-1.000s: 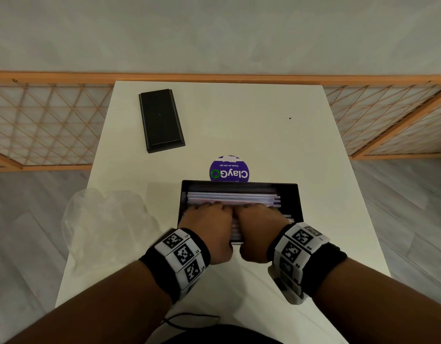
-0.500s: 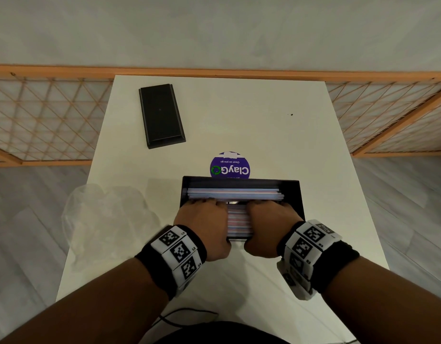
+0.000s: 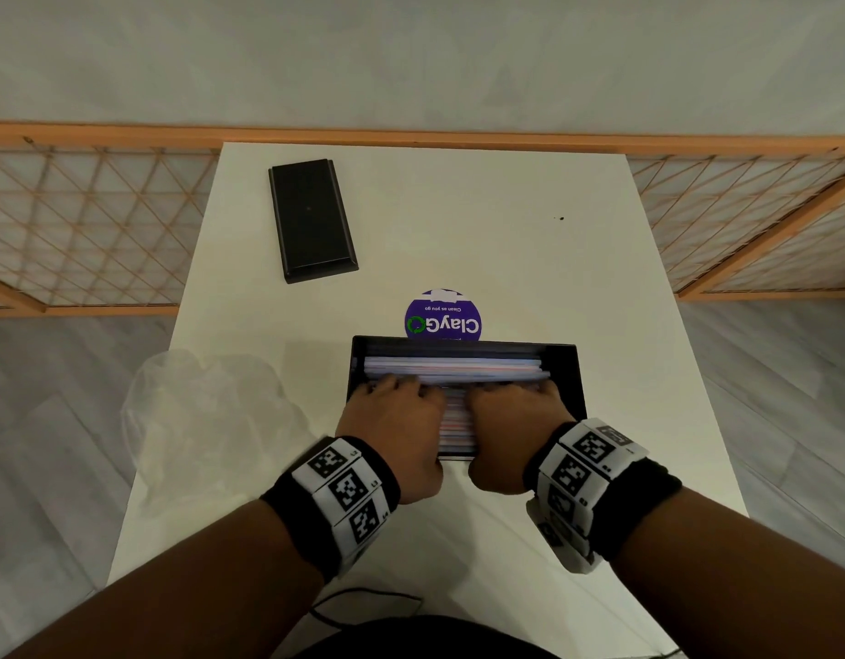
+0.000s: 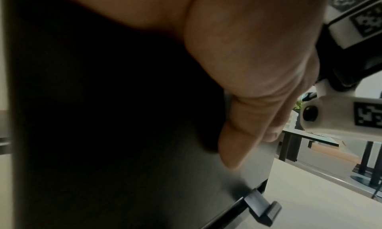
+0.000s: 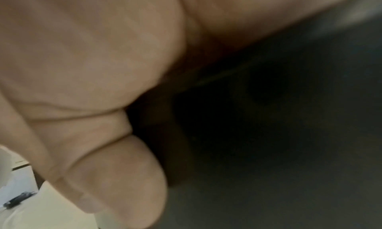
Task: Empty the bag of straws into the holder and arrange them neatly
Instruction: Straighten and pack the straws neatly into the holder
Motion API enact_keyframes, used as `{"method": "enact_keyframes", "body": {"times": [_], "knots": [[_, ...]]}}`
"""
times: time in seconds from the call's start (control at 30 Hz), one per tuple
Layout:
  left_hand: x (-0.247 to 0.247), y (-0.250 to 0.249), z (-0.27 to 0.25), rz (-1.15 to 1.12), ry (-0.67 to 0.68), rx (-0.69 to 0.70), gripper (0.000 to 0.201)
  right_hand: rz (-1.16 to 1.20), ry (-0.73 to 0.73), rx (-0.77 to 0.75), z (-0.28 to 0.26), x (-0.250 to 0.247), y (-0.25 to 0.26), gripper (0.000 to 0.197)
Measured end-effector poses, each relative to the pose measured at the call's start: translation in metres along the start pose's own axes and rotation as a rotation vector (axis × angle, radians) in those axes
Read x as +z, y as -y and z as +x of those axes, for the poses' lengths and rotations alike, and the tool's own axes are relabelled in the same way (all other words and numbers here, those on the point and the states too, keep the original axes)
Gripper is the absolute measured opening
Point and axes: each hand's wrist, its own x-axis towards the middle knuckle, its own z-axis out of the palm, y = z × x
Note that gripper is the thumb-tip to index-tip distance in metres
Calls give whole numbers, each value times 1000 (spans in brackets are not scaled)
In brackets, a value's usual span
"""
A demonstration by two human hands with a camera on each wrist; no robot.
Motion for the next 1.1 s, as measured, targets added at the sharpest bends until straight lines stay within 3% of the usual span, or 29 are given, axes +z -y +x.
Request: {"method": "enact_keyframes", "body": {"times": [0.1,0.23,0.37,0.63,1.1], "knots": [[-1,0,1,16,5,-6,56,5,29,18,1,-4,2,53],[2,-8,0,-19,-39,49,60,90,6,-68,-1,-4,8,41],[7,-1,-4,4,-66,47,53,99,-44,-58,-1,4,1,59],[1,2,0,-4,-16,45,56,107,-51,-43,3,7,-3,67],[3,1,1,-8,5,30,57,88,-36,-48,5,11,-6,63]]}}
